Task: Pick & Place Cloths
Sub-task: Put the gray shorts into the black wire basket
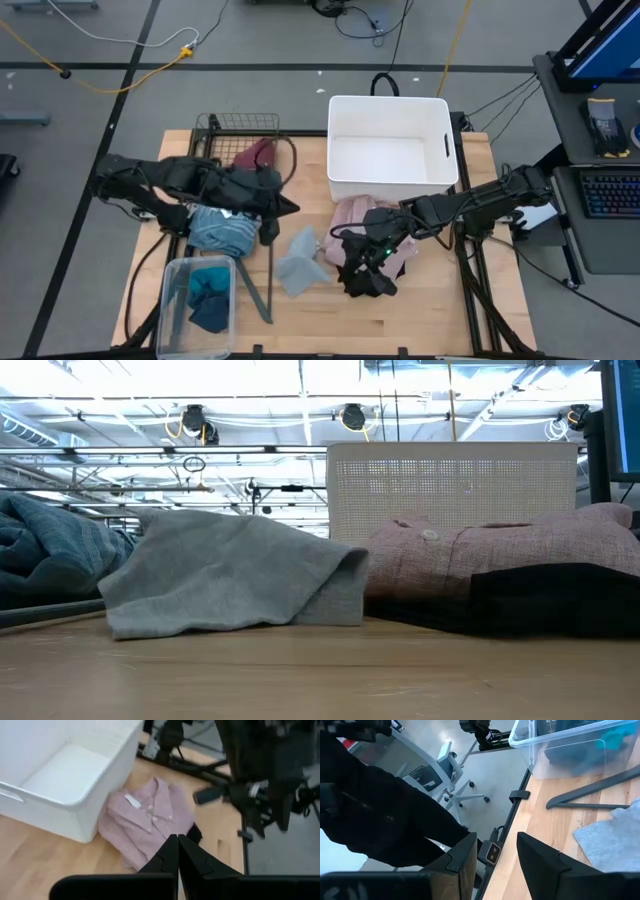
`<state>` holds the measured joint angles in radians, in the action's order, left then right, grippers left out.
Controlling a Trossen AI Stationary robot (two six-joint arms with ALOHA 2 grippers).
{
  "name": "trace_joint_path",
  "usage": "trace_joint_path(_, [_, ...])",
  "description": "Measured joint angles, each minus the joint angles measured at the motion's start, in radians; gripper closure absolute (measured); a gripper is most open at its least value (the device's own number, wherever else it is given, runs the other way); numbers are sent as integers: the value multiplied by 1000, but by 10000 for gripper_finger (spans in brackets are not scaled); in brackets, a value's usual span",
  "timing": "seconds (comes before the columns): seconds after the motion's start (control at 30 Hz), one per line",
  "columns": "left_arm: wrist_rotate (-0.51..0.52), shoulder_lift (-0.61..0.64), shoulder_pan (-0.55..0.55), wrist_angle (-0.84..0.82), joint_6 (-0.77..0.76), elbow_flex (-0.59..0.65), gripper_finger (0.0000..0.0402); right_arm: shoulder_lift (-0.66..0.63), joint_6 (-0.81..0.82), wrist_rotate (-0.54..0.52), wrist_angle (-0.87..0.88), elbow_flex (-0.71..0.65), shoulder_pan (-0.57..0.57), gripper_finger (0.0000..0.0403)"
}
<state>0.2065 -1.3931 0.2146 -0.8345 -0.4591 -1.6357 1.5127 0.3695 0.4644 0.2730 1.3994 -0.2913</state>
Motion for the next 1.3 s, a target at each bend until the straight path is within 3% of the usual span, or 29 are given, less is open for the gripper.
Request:
trace_joint_path(0.2, [2,-26,23,-2,-62,63,361,0,0,3,1,0,0,271])
trace_joint_path(0.47, [32,-141,71,21,10,107,224,0,0,7,25,0,0,271])
trace_joint_path(0.67, [10,-273,82,-97,112,108,147,0,0,7,64,0,-1,271])
trace_joint_path(0.93, [-57,-412,90,-133,169,108,120,0,7,8,151,-1,-6,271])
trace_joint_path(1.3, [-77,-447,96,-63,236,107,119,0,4,10,189,-1,-5,271])
